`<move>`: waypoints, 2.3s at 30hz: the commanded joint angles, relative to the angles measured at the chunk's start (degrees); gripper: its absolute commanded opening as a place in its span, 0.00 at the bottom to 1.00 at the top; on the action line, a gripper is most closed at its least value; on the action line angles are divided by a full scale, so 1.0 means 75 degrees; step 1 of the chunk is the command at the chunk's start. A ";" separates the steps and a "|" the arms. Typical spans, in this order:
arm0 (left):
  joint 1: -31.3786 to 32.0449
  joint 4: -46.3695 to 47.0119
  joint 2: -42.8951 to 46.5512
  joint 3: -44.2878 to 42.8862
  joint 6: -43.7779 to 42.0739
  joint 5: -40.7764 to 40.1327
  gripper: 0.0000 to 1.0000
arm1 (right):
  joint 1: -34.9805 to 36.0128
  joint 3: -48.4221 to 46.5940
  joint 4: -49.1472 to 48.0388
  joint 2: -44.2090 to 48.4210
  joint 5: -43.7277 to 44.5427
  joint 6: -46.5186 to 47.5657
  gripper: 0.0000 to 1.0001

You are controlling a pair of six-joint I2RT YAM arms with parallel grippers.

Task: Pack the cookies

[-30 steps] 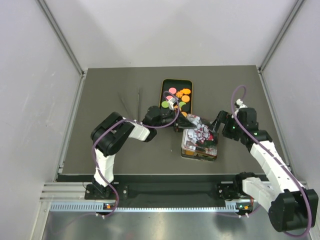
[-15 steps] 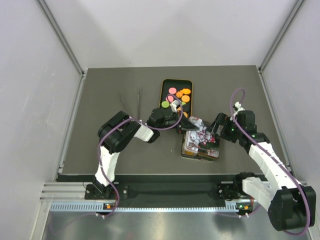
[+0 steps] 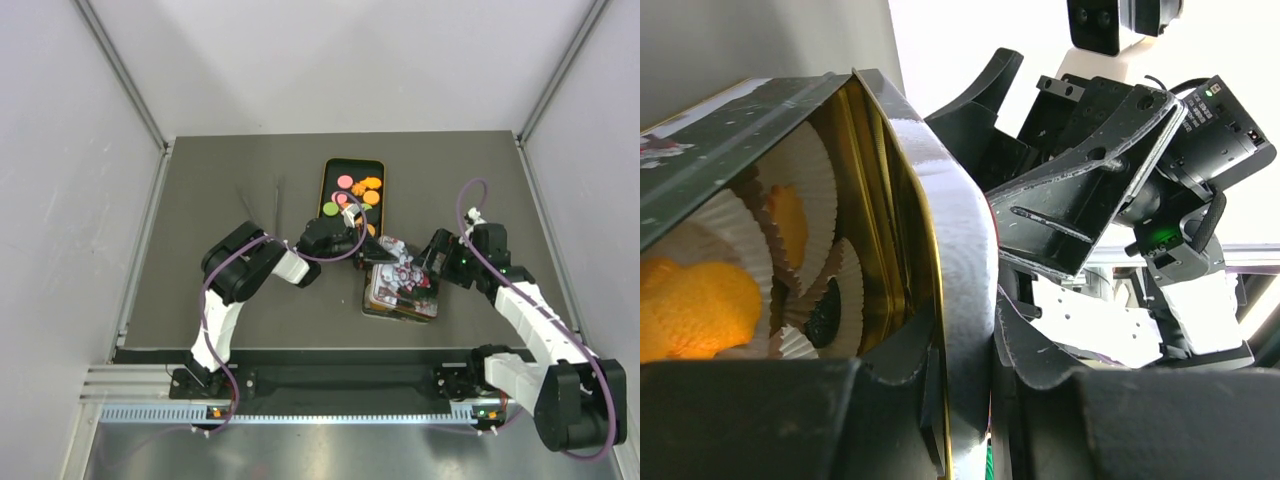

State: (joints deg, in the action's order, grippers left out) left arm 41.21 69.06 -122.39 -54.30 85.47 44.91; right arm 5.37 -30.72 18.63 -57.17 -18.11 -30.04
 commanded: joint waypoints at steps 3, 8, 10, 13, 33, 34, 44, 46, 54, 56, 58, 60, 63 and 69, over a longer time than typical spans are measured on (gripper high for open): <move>0.0001 0.0777 -0.0017 -0.0260 -0.0099 -0.0093 0.04 | -0.0153 0.0053 -0.0305 -0.0112 -0.0093 0.0150 1.00; -0.0045 0.0824 -0.0052 -0.0260 -0.0088 -0.0046 0.04 | -0.0188 0.0147 -0.0386 -0.0182 -0.0129 0.0139 1.00; -0.0092 0.0835 -0.0053 -0.0260 -0.0088 -0.0023 0.06 | -0.0200 0.0170 -0.0422 -0.0182 -0.0175 0.0127 1.00; -0.0151 0.0859 -0.0053 -0.0224 -0.0099 0.0024 0.08 | -0.0200 0.0170 -0.0445 -0.0253 -0.0175 0.0127 1.00; -0.0350 0.1152 -0.0205 -0.0154 0.0041 0.0165 0.22 | -0.0211 0.0334 -0.0949 -0.0639 -0.0750 -0.0154 0.94; -0.0362 0.1152 -0.0170 -0.0142 0.0030 0.0165 0.23 | -0.0212 0.0334 -0.0961 -0.0639 -0.0750 -0.0178 0.94; -0.0549 0.0918 0.0123 0.0162 -0.0298 0.0200 0.36 | -0.0212 0.0381 -0.1172 -0.0827 -0.0867 -0.0260 0.91; -0.0619 0.0824 0.0205 0.0244 -0.0334 0.0200 0.37 | -0.0223 0.0381 -0.1195 -0.0839 -0.0879 -0.0272 0.91; -0.0877 0.0730 0.0463 0.0596 -0.0415 0.0259 0.37 | -0.0212 0.0358 -0.1195 -0.0874 -0.0890 -0.0283 0.91; -0.0924 0.0625 0.0545 0.0689 -0.0474 0.0270 0.37 | -0.0223 0.0346 -0.1184 -0.0874 -0.0879 -0.0284 0.90; -0.0995 0.0566 0.0615 0.0748 -0.0509 0.0282 0.37 | -0.0212 0.0358 -0.1184 -0.0874 -0.0879 -0.0295 0.90; -0.1053 0.0554 0.0650 0.0830 -0.0521 0.0294 0.37 | -0.0212 0.0358 -0.1184 -0.0862 -0.0879 -0.0295 0.90; -0.1112 0.0426 0.0697 0.0901 -0.0580 0.0294 0.36 | -0.0212 0.0334 -0.1137 -0.0827 -0.0867 -0.0295 0.90; -0.1194 0.0308 0.0767 0.1076 -0.0673 0.0271 0.35 | -0.0223 0.0311 -0.1102 -0.0780 -0.0820 -0.0295 0.88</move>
State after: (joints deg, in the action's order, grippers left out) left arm 32.93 69.45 -119.92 -47.11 82.26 46.48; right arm 4.25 -27.75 11.81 -63.46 -24.29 -32.58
